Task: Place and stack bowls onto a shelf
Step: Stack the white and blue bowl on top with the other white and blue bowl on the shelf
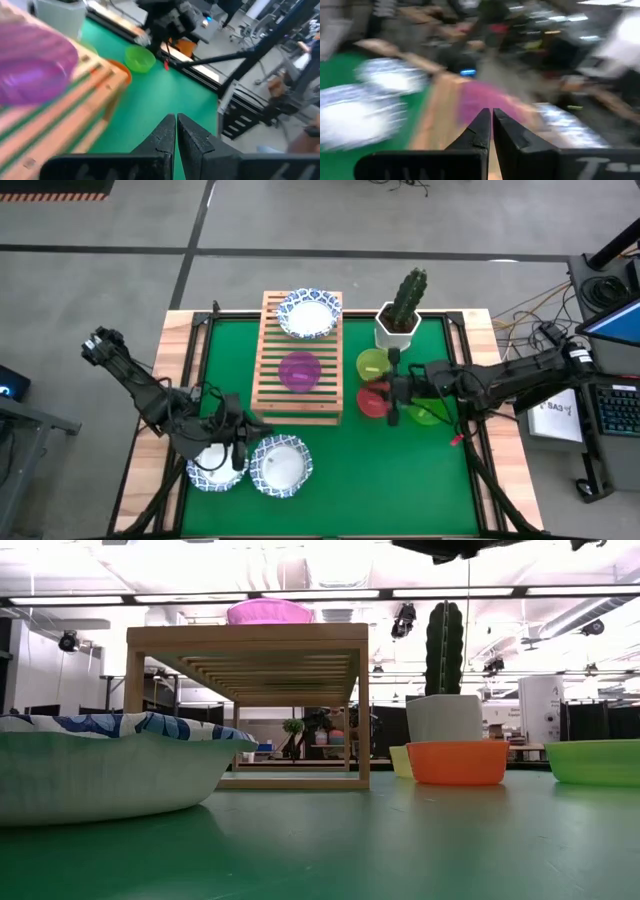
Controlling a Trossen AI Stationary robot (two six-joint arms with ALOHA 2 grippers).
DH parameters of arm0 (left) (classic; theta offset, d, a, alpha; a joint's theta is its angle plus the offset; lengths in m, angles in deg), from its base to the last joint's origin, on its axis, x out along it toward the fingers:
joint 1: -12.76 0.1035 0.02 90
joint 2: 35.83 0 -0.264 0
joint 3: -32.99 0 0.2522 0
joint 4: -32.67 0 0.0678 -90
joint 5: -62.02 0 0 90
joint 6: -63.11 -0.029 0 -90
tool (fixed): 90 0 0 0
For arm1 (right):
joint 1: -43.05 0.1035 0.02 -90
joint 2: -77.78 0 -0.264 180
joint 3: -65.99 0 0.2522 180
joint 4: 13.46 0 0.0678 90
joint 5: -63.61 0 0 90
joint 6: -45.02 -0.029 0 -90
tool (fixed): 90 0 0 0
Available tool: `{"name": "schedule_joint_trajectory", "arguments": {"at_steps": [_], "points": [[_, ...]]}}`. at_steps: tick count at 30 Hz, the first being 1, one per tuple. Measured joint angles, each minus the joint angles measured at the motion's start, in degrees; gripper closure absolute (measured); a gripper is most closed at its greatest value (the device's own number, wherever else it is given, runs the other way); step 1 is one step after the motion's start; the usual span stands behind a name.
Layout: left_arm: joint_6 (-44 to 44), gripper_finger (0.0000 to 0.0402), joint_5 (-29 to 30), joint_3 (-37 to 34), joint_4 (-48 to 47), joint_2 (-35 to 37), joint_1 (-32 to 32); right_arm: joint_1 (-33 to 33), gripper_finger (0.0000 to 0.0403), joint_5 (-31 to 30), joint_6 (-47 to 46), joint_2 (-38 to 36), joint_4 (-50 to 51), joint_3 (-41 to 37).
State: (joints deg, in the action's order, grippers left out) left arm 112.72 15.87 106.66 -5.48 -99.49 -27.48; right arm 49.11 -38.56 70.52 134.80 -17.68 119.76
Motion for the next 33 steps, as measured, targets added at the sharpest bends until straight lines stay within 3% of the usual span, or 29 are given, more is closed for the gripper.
{"name": "schedule_joint_trajectory", "arguments": {"at_steps": [2, 6, 12, 21, 27, 33], "points": [[-2.52, 0.0402, 2.63, 0.67, -0.44, -0.01, 0.04, -2.14, 0.0394, -3.74, 2.73, 2.28, -5.71, 0.46], [-5.35, 0.0402, 6.42, 1.73, -0.61, 0.00, 0.07, -8.50, 0.0394, -3.89, 0.06, 8.52, -8.46, 5.38], [-5.70, 0.0402, 6.58, 1.94, -0.63, 0.00, 0.05, -15.68, 0.0394, -3.89, -3.24, 19.44, -3.35, 13.93], [-5.88, 0.0402, 6.57, 1.84, -2.60, -0.07, 0.05, -18.17, 0.0394, -3.95, -4.94, 30.11, 3.58, 23.14], [-5.67, 0.0402, 6.56, 1.80, -4.51, -0.11, 0.05, -18.07, 0.0394, -3.89, -4.54, 31.68, 6.61, 26.97], [0.14, 0.0402, 4.42, 1.58, -7.18, -0.11, 0.05, -16.89, 0.0394, -3.91, -5.17, 26.30, 13.52, 26.06]]}}
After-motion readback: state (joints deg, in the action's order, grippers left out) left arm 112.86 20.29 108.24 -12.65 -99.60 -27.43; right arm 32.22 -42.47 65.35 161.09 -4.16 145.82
